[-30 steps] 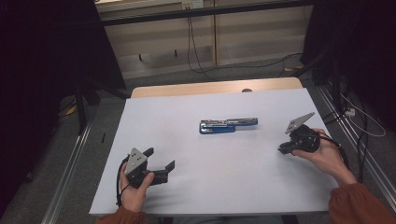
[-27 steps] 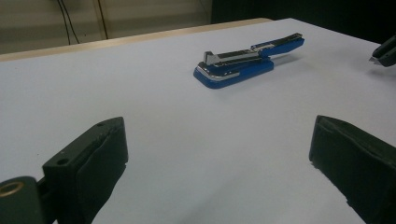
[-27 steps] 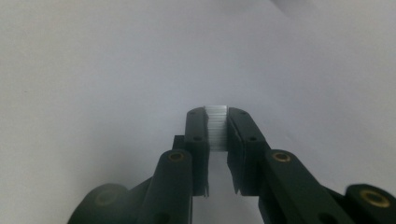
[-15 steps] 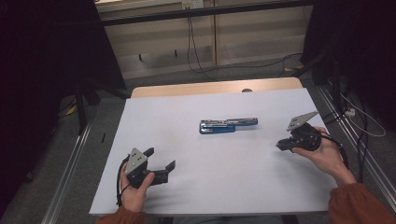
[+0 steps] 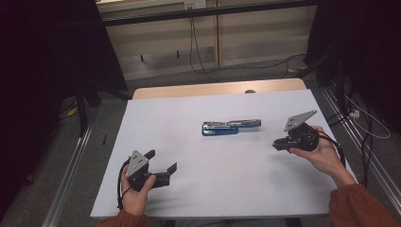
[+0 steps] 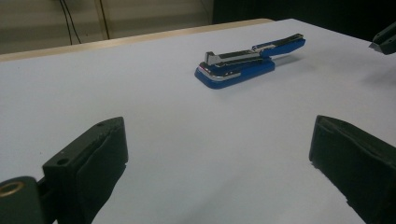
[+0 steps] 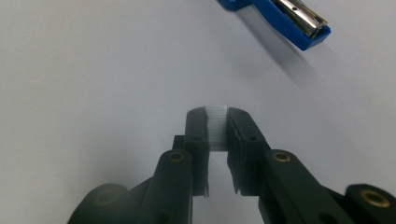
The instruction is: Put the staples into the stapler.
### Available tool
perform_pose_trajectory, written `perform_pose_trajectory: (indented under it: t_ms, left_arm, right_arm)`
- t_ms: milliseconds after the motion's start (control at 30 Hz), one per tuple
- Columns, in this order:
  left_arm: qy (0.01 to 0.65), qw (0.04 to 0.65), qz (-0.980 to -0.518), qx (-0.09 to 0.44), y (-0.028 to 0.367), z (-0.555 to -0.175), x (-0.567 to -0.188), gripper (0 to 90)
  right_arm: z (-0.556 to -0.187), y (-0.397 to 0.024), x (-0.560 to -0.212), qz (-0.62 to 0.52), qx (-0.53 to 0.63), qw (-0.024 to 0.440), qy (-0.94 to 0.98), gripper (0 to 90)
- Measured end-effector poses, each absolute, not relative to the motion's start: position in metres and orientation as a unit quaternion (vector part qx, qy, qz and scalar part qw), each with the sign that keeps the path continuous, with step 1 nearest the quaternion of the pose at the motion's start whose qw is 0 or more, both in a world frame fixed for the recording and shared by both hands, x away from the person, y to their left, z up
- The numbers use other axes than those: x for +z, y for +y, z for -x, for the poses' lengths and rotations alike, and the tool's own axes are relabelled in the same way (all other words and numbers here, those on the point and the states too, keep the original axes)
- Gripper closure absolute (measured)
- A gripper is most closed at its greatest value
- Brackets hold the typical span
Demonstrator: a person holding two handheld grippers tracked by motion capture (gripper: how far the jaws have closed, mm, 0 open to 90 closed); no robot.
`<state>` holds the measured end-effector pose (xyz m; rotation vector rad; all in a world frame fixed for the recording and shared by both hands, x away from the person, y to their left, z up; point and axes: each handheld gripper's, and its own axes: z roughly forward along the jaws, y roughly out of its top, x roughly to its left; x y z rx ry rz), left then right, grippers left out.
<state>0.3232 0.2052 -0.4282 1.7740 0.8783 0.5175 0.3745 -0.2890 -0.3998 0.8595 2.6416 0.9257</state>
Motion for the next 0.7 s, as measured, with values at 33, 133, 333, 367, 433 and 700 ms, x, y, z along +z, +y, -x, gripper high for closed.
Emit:
perform_pose_trajectory:
  t_ms: [33,133,333,367,433,700]
  left_arm:
    - [0.367,0.52,-0.741,0.216,0.205,-0.323,-0.428,4.6]
    - [0.365,0.519,-0.742,0.216,0.206,-0.323,-0.428,4.6]
    - [0.365,0.521,-0.741,0.217,0.206,-0.323,-0.428,4.6]
    - [0.364,0.522,-0.741,0.216,0.206,-0.323,-0.428,4.6]
    - [0.364,0.522,-0.741,0.216,0.205,-0.323,-0.428,4.6]
    - [0.362,0.522,-0.741,0.217,0.205,-0.323,-0.428,4.6]
  right_arm:
    - [-0.375,-0.287,-0.399,-0.292,0.315,0.106,0.897,79.3]
    - [-0.377,-0.284,-0.398,-0.289,0.317,0.105,0.897,79.3]
    - [-0.377,-0.281,-0.399,-0.287,0.324,0.107,0.895,79.2]
    - [-0.377,-0.28,-0.398,-0.285,0.323,0.108,0.896,79.3]
    - [-0.377,-0.278,-0.398,-0.285,0.327,0.108,0.895,79.3]
    - [-0.384,-0.27,-0.395,-0.282,0.331,0.115,0.893,79.2]
